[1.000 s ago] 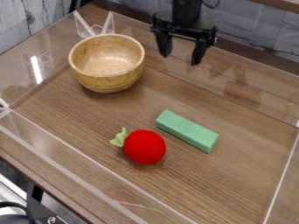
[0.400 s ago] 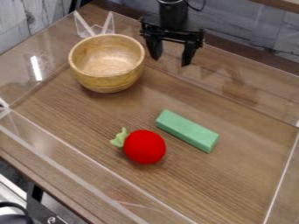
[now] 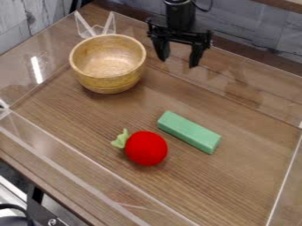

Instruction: Move the red fruit to the right side of the table

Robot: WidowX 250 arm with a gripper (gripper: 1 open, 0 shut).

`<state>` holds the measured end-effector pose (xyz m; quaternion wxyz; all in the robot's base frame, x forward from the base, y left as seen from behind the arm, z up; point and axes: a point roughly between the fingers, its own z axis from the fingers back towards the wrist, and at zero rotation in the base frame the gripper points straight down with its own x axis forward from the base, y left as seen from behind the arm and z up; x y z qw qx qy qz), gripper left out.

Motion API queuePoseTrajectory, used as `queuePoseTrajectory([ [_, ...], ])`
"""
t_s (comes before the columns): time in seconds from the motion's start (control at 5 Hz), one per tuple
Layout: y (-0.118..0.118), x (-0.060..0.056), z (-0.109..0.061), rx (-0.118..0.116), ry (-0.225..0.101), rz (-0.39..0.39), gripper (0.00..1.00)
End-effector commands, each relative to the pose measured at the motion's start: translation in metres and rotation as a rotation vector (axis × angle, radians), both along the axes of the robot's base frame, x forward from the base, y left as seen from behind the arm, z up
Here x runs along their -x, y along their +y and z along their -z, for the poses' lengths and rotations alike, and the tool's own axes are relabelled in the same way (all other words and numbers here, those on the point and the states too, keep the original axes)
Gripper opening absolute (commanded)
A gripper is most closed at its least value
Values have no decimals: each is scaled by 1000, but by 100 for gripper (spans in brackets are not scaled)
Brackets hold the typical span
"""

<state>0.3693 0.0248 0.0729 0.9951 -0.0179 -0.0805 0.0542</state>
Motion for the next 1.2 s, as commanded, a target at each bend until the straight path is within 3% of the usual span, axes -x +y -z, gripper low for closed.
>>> queuePoseTrajectory([
  [0.0,-5,-2,-22,-1,-84,60,100],
  [0.6,6,-6,-54,-6,-130,130,100],
  [1.0,-20,-4,-63,-24,-140,25,100],
])
